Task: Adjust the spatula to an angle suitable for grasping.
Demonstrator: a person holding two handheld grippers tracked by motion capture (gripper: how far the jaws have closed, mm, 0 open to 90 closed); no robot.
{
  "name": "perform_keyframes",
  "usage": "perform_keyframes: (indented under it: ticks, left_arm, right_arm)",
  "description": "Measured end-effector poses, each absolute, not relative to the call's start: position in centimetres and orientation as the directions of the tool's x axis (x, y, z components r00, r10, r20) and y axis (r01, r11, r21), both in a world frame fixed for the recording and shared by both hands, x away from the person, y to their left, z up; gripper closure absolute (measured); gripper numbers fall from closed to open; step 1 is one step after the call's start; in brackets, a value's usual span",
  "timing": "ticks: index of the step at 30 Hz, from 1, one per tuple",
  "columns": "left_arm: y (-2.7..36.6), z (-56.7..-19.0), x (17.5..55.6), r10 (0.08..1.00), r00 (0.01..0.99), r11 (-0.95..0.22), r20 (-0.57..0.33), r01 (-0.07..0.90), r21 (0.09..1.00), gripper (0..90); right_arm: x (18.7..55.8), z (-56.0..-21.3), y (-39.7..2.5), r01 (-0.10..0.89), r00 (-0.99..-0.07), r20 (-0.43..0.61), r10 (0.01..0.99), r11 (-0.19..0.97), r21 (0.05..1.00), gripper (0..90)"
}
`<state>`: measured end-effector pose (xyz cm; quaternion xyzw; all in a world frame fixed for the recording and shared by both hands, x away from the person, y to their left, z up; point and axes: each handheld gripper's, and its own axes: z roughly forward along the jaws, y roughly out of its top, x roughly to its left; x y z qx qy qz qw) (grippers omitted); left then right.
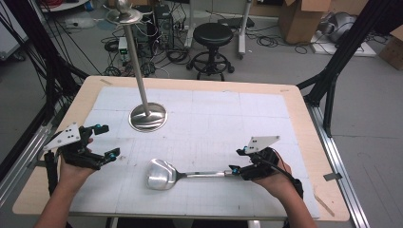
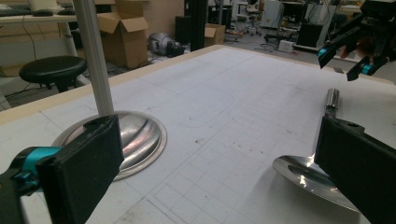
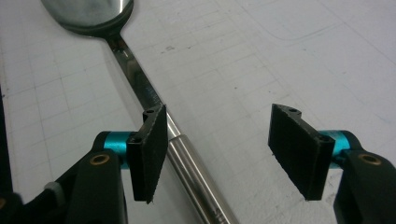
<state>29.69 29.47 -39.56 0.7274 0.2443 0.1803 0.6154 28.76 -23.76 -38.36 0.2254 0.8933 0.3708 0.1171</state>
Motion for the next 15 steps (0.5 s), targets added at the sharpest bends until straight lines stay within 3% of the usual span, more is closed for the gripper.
perform_keyframes:
  ticks: [9,11,13,15]
  left_arm:
    - [29.4,-39.5,29.7,0.576,0.817,-0.128,-0.035,0.132,0.983,1.7]
    - [29.4,-39.5,29.7,0.576,0.816,-0.127,-0.035,0.132,0.983,1.7]
    - [29.4,-39.5,29.7,0.576,0.817,-0.129,-0.034,0.131,0.983,1.8]
    - [29.4,-39.5,29.7,0.576,0.817,-0.129,-0.033,0.131,0.983,1.7]
  right_arm:
    - [29.5,-40.1,-21.8,0.304,-0.919,-0.031,0.394,0.754,0.583,37.4]
    - [29.7,-40.7,-21.3,0.292,-0.929,-0.034,0.367,0.788,0.542,42.7]
    - [30.0,-41.7,-20.6,0.282,-0.946,-0.007,0.324,0.833,0.476,59.6]
    - [30.0,-42.0,-20.2,0.26,-0.953,-0.019,0.301,0.853,0.453,61.4]
